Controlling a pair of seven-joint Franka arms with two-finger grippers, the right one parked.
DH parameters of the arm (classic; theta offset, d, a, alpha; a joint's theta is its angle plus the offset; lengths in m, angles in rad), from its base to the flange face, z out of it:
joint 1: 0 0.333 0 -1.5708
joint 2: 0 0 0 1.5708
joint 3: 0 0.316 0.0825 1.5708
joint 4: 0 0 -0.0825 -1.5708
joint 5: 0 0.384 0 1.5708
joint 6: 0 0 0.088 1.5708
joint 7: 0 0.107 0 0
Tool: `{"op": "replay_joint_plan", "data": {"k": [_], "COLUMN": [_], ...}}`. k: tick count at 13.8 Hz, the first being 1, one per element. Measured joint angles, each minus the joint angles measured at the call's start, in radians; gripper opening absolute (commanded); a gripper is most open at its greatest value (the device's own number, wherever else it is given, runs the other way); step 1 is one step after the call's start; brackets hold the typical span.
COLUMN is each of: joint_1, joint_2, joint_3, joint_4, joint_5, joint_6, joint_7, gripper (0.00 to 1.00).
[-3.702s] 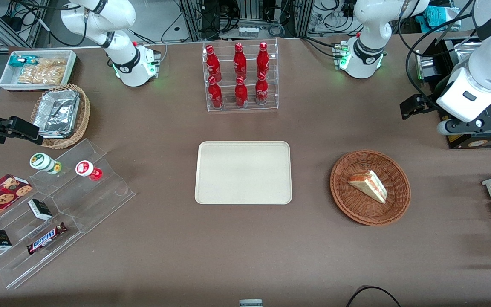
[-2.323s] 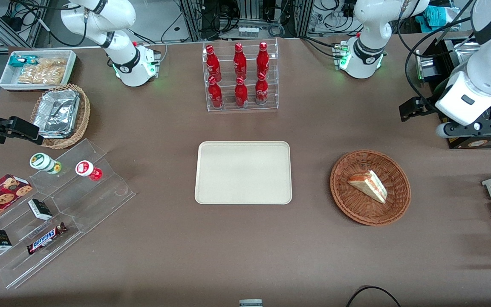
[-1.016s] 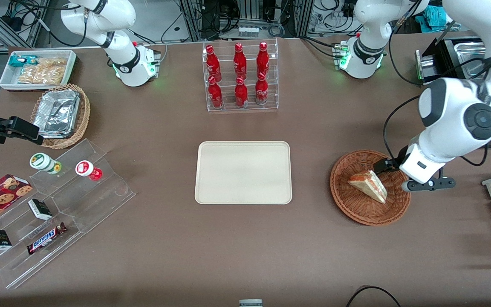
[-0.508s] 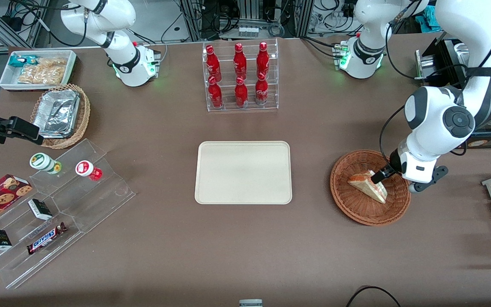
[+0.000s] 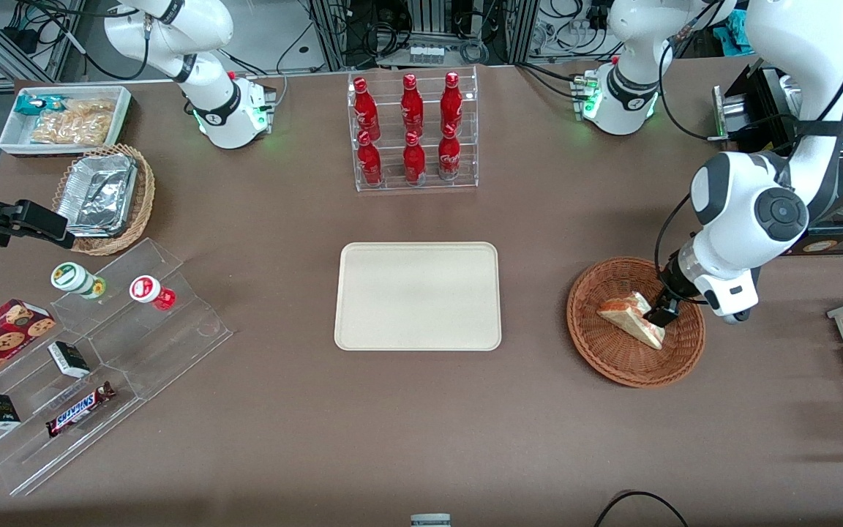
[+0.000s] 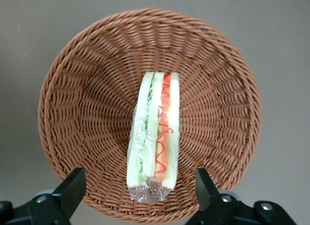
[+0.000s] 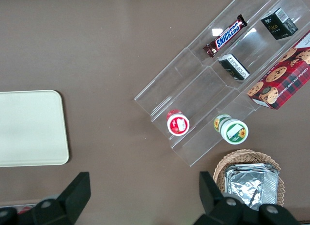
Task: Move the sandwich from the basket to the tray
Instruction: 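Close the left gripper on the sandwich and lift it from the basket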
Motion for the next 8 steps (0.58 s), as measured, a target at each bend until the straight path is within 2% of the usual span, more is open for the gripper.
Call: {"op": "replay_joint_plan", "data": {"k": [8], "joint_1": [-0.012], "joint_2": [0.087], "joint_3": [-0.01], "joint_4": [0.021], "joint_5": [0.0], "joint_6": [0.007], "joint_7": [-0.03], "gripper": [1.0]}}
